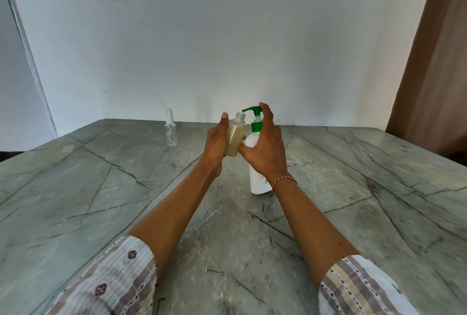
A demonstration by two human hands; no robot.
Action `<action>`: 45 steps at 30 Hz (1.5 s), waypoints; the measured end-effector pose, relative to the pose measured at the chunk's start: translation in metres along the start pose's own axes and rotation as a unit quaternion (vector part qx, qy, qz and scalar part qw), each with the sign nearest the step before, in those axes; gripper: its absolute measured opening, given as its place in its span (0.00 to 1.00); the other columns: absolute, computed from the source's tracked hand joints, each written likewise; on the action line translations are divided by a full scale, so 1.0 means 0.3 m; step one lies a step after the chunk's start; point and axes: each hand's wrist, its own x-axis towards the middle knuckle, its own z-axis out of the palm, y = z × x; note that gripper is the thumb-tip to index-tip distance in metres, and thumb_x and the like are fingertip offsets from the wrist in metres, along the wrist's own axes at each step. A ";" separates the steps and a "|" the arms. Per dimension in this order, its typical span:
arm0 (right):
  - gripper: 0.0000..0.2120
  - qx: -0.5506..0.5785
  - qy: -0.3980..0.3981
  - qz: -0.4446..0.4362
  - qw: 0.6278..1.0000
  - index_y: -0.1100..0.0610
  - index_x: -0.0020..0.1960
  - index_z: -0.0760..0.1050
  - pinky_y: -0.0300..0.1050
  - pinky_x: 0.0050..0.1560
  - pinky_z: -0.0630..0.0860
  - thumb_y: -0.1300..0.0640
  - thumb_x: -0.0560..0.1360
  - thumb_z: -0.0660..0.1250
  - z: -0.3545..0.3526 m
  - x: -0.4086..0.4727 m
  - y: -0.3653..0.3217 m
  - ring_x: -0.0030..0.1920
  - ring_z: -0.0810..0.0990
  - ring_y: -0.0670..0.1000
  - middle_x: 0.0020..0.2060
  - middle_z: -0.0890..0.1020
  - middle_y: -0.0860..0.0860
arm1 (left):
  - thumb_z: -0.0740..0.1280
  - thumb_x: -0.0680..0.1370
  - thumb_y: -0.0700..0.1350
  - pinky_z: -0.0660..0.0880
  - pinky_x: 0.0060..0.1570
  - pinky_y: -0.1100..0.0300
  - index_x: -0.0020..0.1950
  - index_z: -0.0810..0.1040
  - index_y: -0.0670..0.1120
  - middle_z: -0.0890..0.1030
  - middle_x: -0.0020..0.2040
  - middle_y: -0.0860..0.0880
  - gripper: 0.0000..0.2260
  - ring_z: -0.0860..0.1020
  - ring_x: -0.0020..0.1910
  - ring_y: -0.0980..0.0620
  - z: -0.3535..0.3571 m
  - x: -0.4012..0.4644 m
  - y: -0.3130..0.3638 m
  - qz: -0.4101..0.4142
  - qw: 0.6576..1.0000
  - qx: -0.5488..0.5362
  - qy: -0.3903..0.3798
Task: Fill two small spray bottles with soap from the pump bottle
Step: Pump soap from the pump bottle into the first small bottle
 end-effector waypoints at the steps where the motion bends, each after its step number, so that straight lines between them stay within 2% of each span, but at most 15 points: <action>1: 0.49 0.003 -0.003 0.003 1.000 0.50 0.75 0.49 0.50 0.59 0.71 0.54 0.64 0.76 -0.001 0.000 -0.001 0.63 0.70 0.55 0.67 0.69 0.51 | 0.52 0.79 0.59 0.76 0.46 0.57 0.40 0.78 0.54 0.81 0.38 0.51 0.18 0.79 0.39 0.53 0.002 0.000 0.001 0.000 1.000 0.001 -0.001; 5: 0.50 0.000 -0.010 0.006 1.000 0.48 0.75 0.47 0.50 0.60 0.70 0.53 0.64 0.76 -0.005 0.003 0.001 0.63 0.70 0.55 0.67 0.70 0.51 | 0.53 0.79 0.59 0.77 0.46 0.57 0.39 0.78 0.55 0.81 0.36 0.53 0.18 0.79 0.38 0.54 0.007 0.000 0.003 -0.003 1.000 0.000 0.002; 12: 0.46 -0.005 0.002 0.000 1.000 0.51 0.73 0.52 0.50 0.56 0.74 0.56 0.64 0.76 -0.001 0.002 -0.002 0.59 0.72 0.54 0.63 0.73 0.52 | 0.51 0.79 0.59 0.76 0.49 0.56 0.45 0.78 0.53 0.81 0.45 0.46 0.19 0.79 0.43 0.51 0.001 -0.002 0.004 -0.004 1.000 -0.001 -0.006; 16: 0.44 -0.002 0.013 0.001 1.000 0.53 0.72 0.55 0.50 0.55 0.74 0.57 0.63 0.76 -0.005 -0.002 -0.002 0.59 0.71 0.55 0.64 0.72 0.53 | 0.51 0.79 0.59 0.75 0.47 0.57 0.46 0.78 0.51 0.81 0.48 0.44 0.19 0.79 0.44 0.50 0.003 -0.004 0.005 -0.006 1.000 0.005 -0.009; 19: 0.43 -0.005 0.017 0.000 1.000 0.53 0.71 0.55 0.49 0.55 0.75 0.56 0.64 0.76 -0.008 -0.002 -0.003 0.59 0.72 0.54 0.64 0.72 0.53 | 0.51 0.79 0.59 0.76 0.43 0.60 0.48 0.79 0.49 0.83 0.44 0.46 0.21 0.80 0.40 0.53 0.000 0.001 0.002 0.000 1.000 0.007 -0.013; 22: 0.43 -0.003 0.023 -0.002 1.000 0.53 0.71 0.56 0.47 0.54 0.75 0.56 0.63 0.76 -0.007 -0.006 -0.004 0.58 0.72 0.53 0.63 0.72 0.52 | 0.51 0.79 0.59 0.76 0.39 0.63 0.43 0.79 0.53 0.83 0.34 0.53 0.20 0.81 0.34 0.58 -0.003 0.005 -0.005 0.008 1.000 0.009 -0.011; 26: 0.46 -0.003 0.018 -0.002 1.000 0.52 0.73 0.53 0.43 0.54 0.71 0.55 0.64 0.76 -0.005 -0.009 0.003 0.60 0.71 0.53 0.65 0.71 0.52 | 0.51 0.79 0.59 0.77 0.42 0.61 0.43 0.79 0.54 0.83 0.38 0.52 0.19 0.81 0.36 0.56 -0.001 0.006 -0.009 0.006 1.000 0.008 -0.012; 31: 0.49 -0.001 -0.008 0.002 1.000 0.48 0.75 0.47 0.46 0.60 0.68 0.53 0.65 0.76 -0.009 0.001 0.004 0.64 0.70 0.54 0.67 0.69 0.51 | 0.52 0.79 0.59 0.76 0.49 0.55 0.43 0.77 0.55 0.82 0.41 0.51 0.17 0.80 0.42 0.52 0.004 0.007 -0.012 0.000 1.000 0.011 -0.009; 33: 0.48 -0.007 -0.015 0.000 1.000 0.48 0.75 0.49 0.44 0.59 0.67 0.53 0.65 0.76 -0.009 0.004 0.005 0.64 0.70 0.54 0.67 0.70 0.51 | 0.52 0.79 0.59 0.76 0.50 0.55 0.43 0.77 0.56 0.82 0.41 0.52 0.17 0.80 0.42 0.52 0.004 0.009 -0.010 -0.003 1.000 0.014 -0.007; 37: 0.47 -0.001 0.000 0.000 1.000 0.49 0.74 0.52 0.48 0.57 0.72 0.54 0.64 0.77 -0.006 0.003 0.001 0.61 0.71 0.54 0.65 0.72 0.51 | 0.51 0.79 0.59 0.77 0.46 0.59 0.43 0.76 0.57 0.81 0.38 0.55 0.16 0.80 0.39 0.55 -0.001 0.009 -0.009 0.004 1.000 0.019 -0.003; 41: 0.44 -0.004 0.010 -0.002 1.000 0.51 0.72 0.56 0.49 0.56 0.74 0.55 0.63 0.77 -0.003 0.002 0.000 0.59 0.72 0.54 0.64 0.72 0.52 | 0.51 0.79 0.59 0.77 0.44 0.60 0.44 0.78 0.56 0.82 0.40 0.52 0.18 0.81 0.39 0.55 -0.003 0.008 -0.007 0.005 1.000 0.019 -0.012; 45: 0.43 -0.003 0.015 -0.002 1.000 0.52 0.71 0.57 0.47 0.55 0.73 0.56 0.63 0.77 0.000 0.000 0.002 0.59 0.72 0.54 0.64 0.72 0.52 | 0.51 0.79 0.59 0.77 0.43 0.61 0.43 0.77 0.56 0.83 0.33 0.56 0.18 0.81 0.34 0.59 -0.008 0.013 -0.016 0.011 1.000 0.022 -0.006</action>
